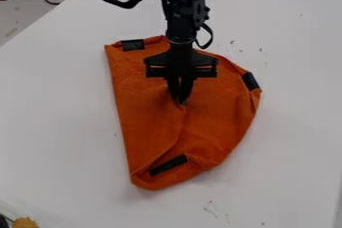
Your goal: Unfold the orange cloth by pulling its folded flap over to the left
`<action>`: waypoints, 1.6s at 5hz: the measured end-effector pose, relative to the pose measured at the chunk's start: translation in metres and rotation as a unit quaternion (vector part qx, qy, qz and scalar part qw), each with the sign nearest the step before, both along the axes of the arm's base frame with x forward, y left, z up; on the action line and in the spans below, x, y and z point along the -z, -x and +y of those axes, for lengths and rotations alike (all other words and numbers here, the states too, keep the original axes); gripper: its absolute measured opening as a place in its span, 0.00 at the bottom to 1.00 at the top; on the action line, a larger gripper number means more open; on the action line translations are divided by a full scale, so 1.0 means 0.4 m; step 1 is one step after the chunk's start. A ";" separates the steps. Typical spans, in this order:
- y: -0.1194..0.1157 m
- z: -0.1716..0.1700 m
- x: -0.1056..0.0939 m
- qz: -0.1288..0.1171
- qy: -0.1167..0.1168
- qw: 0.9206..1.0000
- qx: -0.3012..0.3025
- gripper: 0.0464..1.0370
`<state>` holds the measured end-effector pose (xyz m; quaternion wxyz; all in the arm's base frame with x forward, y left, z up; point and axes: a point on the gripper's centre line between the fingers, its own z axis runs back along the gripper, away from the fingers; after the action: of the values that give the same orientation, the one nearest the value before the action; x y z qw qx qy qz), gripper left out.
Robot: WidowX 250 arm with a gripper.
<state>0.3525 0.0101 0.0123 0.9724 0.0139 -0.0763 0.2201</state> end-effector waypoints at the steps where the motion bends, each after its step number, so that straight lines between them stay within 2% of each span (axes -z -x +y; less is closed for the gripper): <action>1: -0.002 0.002 -0.011 0.009 -0.014 1.000 0.001 0.07; 2: 0.017 0.001 -0.068 0.017 -0.038 0.999 -0.021 0.02; 3: 0.072 0.050 -0.150 -0.012 -0.044 0.995 -0.093 0.01; 4: 0.145 0.126 -0.166 -0.023 -0.037 0.984 -0.173 0.01; 5: 0.208 0.176 -0.139 -0.031 -0.012 0.974 -0.222 0.01; 6: 0.264 0.206 -0.094 -0.026 0.010 0.967 -0.253 0.01; 7: 0.297 0.238 -0.078 -0.027 0.010 0.963 -0.267 0.01; 8: 0.313 0.276 -0.088 -0.032 0.000 0.963 -0.268 0.01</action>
<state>0.2274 0.1204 0.0474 0.8748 0.0270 -0.1005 0.4733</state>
